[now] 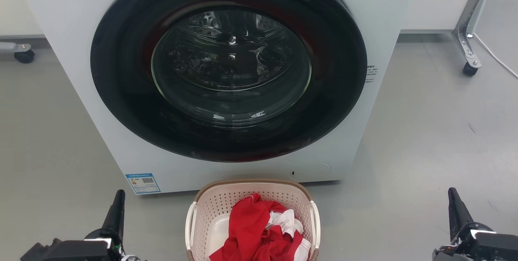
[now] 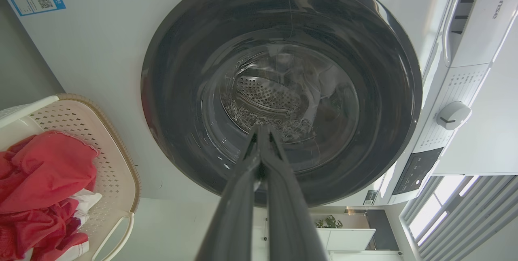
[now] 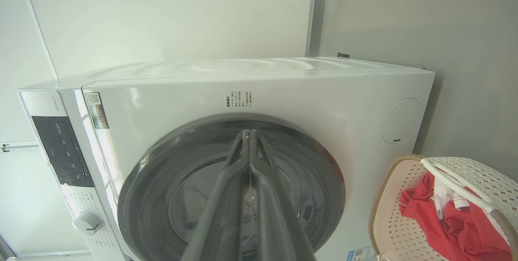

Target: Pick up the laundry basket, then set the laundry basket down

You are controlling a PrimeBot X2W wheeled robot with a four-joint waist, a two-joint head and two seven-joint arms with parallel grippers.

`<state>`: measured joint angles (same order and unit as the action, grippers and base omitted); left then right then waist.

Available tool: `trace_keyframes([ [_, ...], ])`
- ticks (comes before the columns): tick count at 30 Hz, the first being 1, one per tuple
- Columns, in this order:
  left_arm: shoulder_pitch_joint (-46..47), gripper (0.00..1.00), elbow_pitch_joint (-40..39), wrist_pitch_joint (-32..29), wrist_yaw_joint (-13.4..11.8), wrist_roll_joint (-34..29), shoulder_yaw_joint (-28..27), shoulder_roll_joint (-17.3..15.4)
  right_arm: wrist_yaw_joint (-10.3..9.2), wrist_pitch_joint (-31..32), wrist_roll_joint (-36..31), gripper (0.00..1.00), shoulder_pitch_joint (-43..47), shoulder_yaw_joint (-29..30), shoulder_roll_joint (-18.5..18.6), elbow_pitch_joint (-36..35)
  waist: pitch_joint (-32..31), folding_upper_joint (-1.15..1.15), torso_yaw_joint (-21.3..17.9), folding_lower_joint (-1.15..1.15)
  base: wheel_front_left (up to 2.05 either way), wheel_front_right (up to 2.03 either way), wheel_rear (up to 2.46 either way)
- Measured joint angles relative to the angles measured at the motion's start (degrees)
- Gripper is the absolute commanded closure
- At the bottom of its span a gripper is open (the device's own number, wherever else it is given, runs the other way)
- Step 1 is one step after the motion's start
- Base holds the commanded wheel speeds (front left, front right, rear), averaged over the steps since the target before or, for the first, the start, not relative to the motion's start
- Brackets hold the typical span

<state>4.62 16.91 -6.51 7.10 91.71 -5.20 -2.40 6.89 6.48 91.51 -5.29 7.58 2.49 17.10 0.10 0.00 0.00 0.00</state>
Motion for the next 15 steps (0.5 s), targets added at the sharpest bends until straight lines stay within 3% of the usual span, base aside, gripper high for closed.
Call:
trace_keyframes([
  [15, 0.0, 1.0, 0.0, 0.0, 0.0, 0.0, 0.0, 0.0, 0.0, 0.0, 0.0, 1.0, 0.0, 0.0, 0.0, 0.0, 0.0, 0.0, 0.0, 0.0, 0.0, 0.0, 0.0],
])
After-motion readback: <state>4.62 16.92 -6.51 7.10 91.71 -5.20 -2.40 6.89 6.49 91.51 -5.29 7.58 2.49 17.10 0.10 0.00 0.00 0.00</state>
